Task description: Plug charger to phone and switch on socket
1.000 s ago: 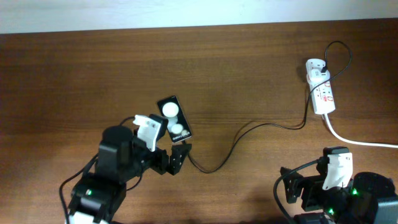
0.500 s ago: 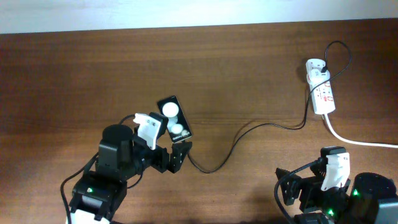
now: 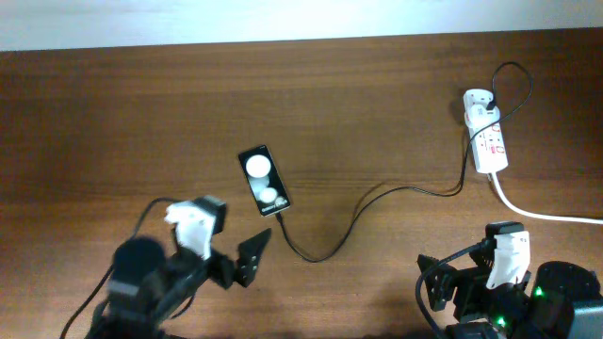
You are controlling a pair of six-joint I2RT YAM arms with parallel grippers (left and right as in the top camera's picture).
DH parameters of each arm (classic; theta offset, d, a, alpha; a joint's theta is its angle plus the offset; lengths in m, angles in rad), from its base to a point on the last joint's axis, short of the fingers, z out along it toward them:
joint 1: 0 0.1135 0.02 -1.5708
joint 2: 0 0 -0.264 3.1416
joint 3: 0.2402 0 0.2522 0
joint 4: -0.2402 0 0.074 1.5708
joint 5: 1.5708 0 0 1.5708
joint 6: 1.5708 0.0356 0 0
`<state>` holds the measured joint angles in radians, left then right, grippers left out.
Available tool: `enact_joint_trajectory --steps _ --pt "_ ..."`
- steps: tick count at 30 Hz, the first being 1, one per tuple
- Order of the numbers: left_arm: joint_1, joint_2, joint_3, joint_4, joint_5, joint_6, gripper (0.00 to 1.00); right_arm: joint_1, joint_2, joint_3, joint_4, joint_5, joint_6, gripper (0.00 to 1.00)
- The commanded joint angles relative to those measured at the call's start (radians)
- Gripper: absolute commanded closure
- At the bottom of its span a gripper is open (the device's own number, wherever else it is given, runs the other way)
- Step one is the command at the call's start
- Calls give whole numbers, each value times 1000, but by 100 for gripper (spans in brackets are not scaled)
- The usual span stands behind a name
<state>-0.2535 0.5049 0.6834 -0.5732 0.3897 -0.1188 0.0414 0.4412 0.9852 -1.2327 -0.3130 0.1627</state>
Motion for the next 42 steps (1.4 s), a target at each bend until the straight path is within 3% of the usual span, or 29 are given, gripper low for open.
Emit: enact_joint_trajectory --steps 1,6,8,11,16,22,42 --pt "146 -163 -117 24 -45 19 1 6 -10 6 -1 -9 11 1" --pt "340 -336 -412 444 -19 -91 1 6 -10 6 -1 -9 11 1" --pt "389 -344 -560 749 -20 -177 1 6 -10 6 -1 -9 11 1" --pt "430 -344 -676 941 -40 -240 1 6 -10 6 -1 -9 11 1" --pt "434 -354 -674 838 -145 -240 1 6 -10 6 -1 -9 11 1" --pt "435 -497 -674 508 -171 -238 1 6 -10 6 -1 -9 11 1" --pt "435 -499 -674 510 -170 -225 1 6 -10 6 -1 -9 11 1"
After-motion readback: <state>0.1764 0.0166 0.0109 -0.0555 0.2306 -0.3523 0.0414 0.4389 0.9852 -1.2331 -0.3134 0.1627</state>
